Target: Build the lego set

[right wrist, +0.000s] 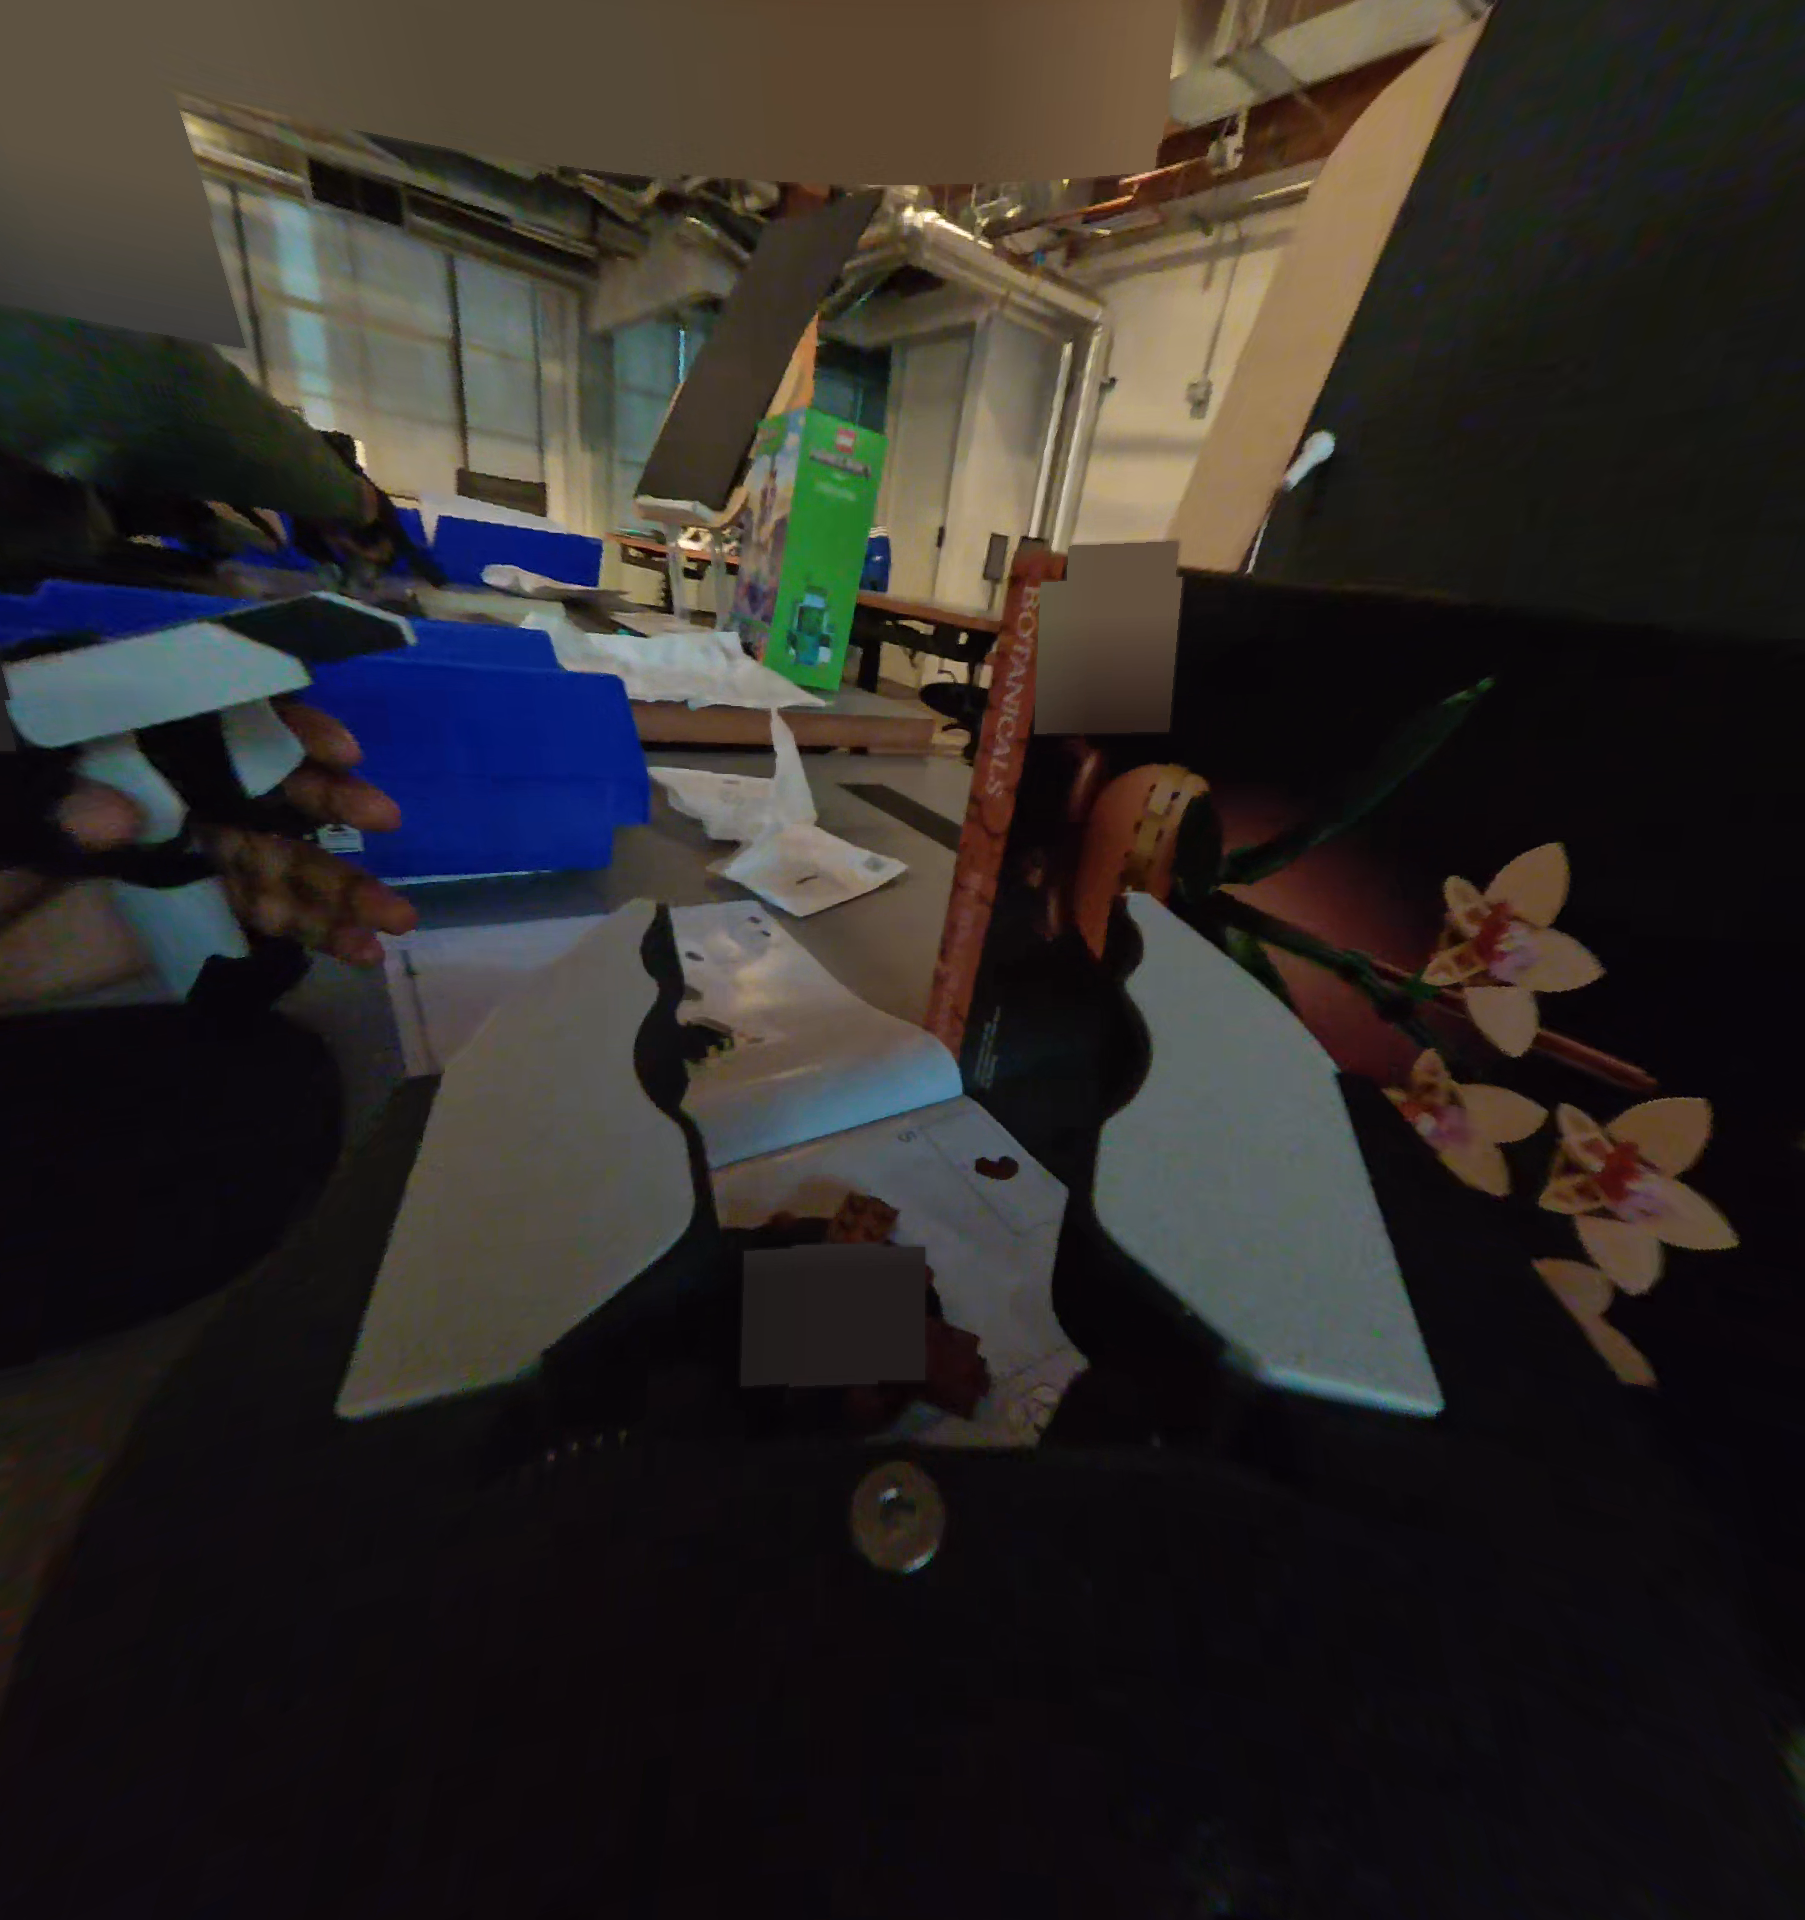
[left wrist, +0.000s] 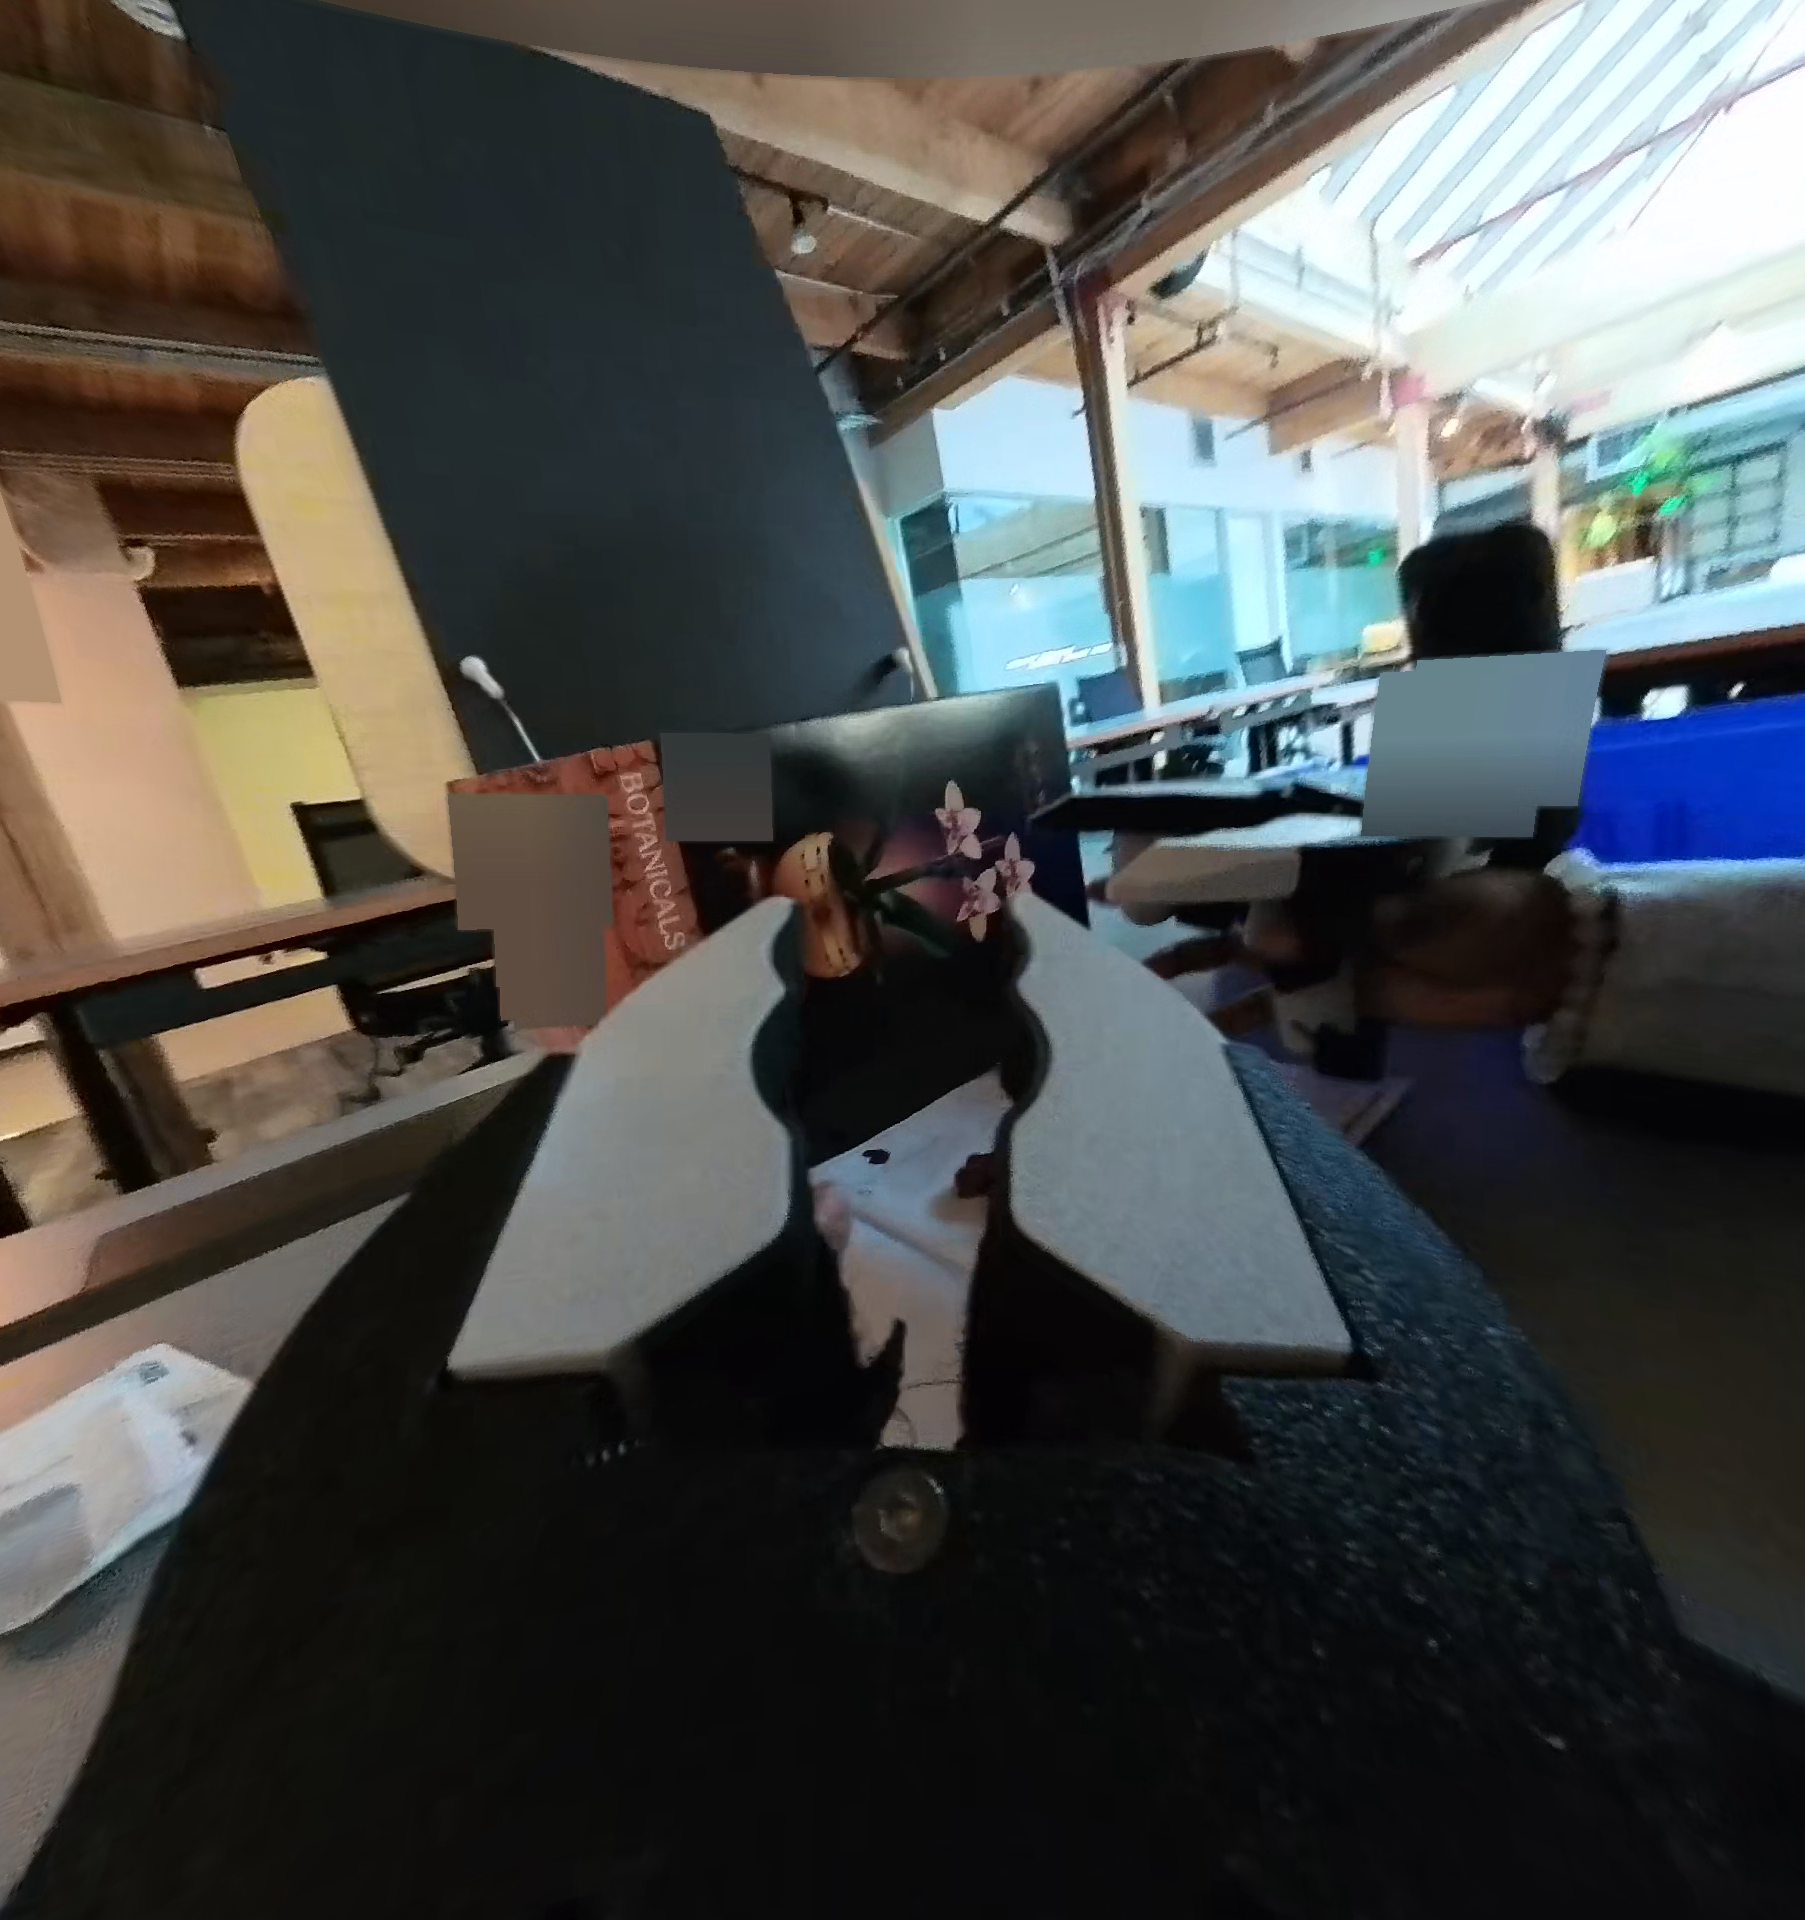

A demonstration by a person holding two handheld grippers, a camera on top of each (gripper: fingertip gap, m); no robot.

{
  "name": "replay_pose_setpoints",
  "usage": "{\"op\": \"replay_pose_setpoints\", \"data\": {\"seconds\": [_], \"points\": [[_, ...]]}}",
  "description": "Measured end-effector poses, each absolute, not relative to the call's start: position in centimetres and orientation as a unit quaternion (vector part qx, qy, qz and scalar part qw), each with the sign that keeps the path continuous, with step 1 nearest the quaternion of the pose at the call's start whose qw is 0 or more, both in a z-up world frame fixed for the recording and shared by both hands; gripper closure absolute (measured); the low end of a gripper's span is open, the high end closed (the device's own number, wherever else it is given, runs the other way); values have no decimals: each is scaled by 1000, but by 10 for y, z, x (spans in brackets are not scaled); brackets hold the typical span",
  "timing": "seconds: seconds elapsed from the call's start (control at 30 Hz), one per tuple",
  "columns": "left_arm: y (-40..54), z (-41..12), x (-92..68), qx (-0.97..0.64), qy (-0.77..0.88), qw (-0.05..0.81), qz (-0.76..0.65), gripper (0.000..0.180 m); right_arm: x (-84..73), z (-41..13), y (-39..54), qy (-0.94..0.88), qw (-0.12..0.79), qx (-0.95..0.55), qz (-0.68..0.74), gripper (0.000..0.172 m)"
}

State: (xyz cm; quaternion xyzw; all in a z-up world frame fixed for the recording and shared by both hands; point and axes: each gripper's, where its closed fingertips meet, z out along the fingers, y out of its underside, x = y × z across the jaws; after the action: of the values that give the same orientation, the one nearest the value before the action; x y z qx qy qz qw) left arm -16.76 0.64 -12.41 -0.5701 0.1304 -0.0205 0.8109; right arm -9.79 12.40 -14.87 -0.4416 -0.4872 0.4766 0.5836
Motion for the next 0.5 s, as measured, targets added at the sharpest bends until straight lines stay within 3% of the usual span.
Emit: {"op": "replay_pose_setpoints", "data": {"seconds": [0.1,0.17,0.3,0.43,0.5], "points": [[7,-123,-172,-567,120,814,-36,154,-101,-157,123,-491,568,-452,482,97],[8,-124,-170,-571,128,810,-42,155,-112,-163,115,-536,536,-457,466,115],[12,-128,-166,-594,136,792,-50,152,-153,-187,72,-704,365,-438,424,112],[12,-133,-157,-612,155,767,-108,141,-202,-202,63,-800,296,-372,366,156],[9,-132,-155,-608,165,767,-120,132,-218,-219,64,-832,248,-360,341,156]]}}
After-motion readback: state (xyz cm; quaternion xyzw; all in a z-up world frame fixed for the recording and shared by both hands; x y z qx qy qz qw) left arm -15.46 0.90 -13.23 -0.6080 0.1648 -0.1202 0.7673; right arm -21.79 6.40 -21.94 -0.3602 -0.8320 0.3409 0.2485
